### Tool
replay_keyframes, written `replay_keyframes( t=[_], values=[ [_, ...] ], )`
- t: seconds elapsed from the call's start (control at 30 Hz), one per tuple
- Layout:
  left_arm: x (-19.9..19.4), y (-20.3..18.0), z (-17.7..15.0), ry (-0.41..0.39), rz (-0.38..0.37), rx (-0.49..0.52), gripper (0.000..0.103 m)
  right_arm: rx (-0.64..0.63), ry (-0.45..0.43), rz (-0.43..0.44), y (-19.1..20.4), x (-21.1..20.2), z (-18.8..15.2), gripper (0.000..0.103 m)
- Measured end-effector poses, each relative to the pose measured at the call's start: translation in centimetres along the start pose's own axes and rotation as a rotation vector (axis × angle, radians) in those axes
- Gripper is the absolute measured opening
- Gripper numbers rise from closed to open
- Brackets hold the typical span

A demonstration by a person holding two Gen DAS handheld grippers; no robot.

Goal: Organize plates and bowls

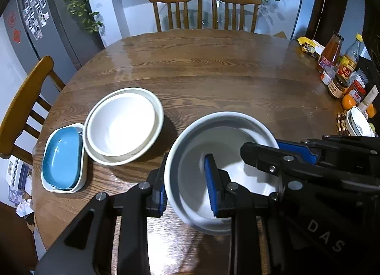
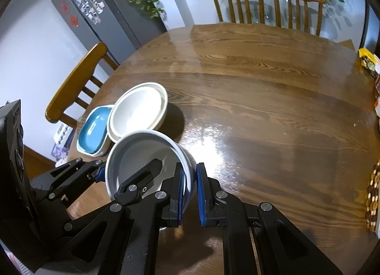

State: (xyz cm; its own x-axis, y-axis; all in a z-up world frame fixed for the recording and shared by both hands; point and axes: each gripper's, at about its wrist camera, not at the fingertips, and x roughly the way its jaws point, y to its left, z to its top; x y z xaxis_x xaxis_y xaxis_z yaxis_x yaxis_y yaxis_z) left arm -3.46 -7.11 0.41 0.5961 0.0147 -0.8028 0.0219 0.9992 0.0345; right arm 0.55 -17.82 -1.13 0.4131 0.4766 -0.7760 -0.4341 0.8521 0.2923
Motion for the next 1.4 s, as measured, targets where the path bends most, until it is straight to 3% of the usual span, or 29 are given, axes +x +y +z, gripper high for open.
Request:
replay_keyframes(
  t=[0.97, 1.4],
  values=[
    [-1.4, 8.6, 1.7, -0.071, 0.055, -0.058, 0.025, -0.094, -0.024, 0.023, 8.4, 2.2, 4.2, 0.013],
    [-0.7, 11.2, 4.2, -0.069, 0.024, -0.055, 0.025, -0.088, -0.049, 0.018, 9.9, 2.8, 7.3, 0.013]
  ],
)
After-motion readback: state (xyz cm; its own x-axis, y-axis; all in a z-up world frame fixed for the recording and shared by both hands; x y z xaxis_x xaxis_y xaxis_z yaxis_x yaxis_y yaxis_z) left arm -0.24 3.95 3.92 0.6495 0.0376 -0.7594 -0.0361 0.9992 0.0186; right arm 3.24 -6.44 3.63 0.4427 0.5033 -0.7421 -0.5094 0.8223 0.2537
